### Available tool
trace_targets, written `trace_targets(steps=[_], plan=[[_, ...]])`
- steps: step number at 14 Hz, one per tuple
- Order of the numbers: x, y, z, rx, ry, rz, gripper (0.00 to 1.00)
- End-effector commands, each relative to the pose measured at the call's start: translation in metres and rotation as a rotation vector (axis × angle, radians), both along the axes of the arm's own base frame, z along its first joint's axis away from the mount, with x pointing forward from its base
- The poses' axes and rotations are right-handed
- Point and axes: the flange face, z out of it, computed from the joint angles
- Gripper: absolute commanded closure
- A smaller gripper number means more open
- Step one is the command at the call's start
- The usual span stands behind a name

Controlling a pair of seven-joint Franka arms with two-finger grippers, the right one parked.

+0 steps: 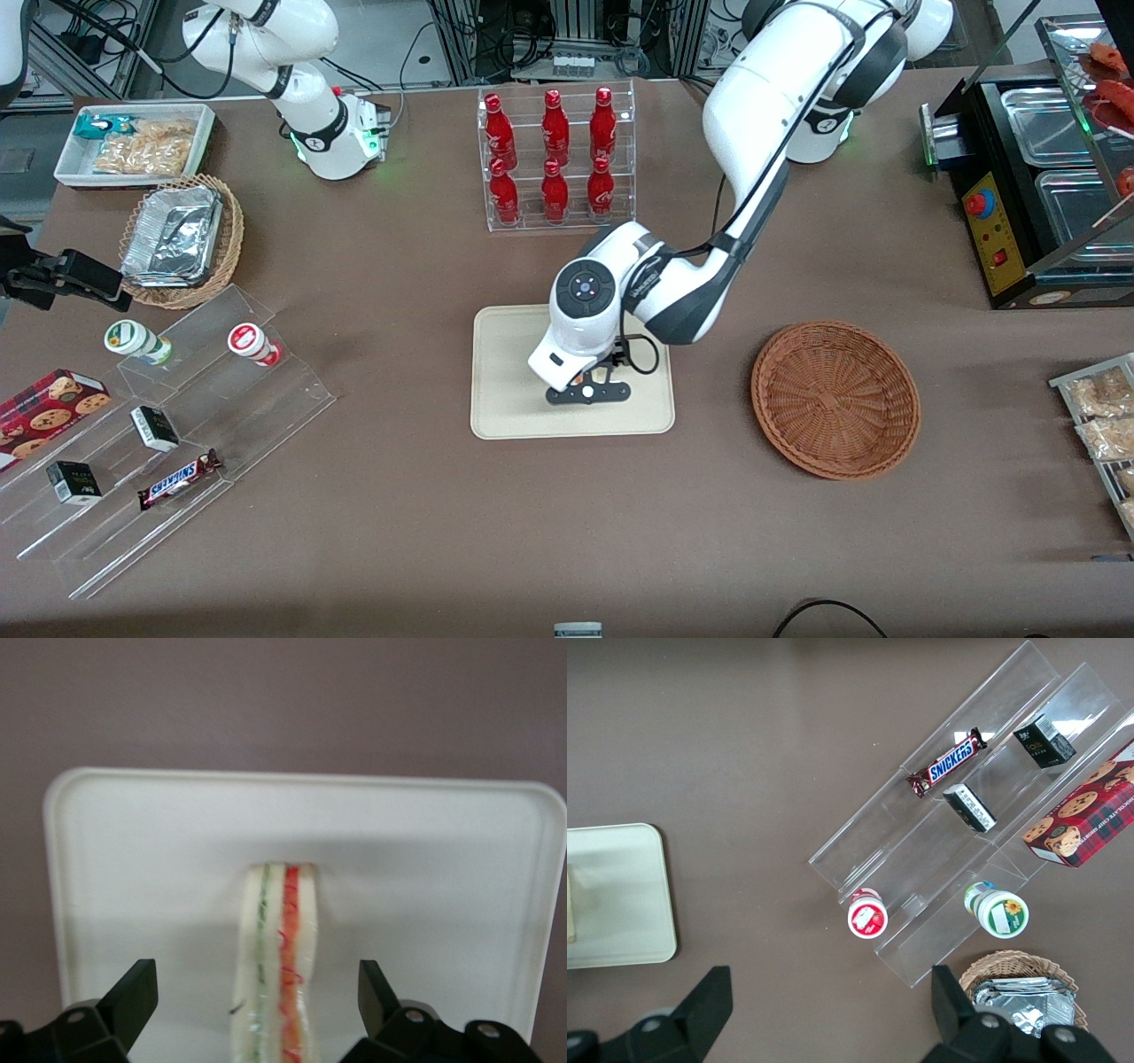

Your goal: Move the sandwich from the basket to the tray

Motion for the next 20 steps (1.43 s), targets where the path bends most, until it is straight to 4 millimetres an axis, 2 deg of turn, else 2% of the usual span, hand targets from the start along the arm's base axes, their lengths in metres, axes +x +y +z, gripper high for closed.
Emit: trace_targets(steps=[1, 3, 5, 7, 10, 11, 13, 15, 16, 18, 20], plan=[[0.012, 0.044, 0.060, 0.080, -0.004, 0.058, 0.00], [0.026, 0.091, 0.090, 0.106, 0.019, 0.075, 0.00], [0.031, 0.145, 0.122, 0.116, 0.035, 0.041, 0.00], [0.031, 0.208, 0.157, 0.136, 0.079, 0.018, 0.00], [0.033, 0.312, 0.211, 0.128, 0.131, 0.089, 0.00], [0.028, 0.331, 0.223, 0.119, 0.139, 0.073, 0.00], [0.012, 0.382, 0.251, 0.107, 0.146, 0.040, 0.00], [-0.013, 0.412, 0.283, 0.097, 0.119, -0.006, 0.00], [-0.026, 0.418, 0.299, 0.100, 0.101, 0.005, 0.00], [-0.044, 0.418, 0.321, 0.098, 0.090, 0.003, 0.00], [-0.057, 0.406, 0.335, 0.044, 0.082, -0.012, 0.00]])
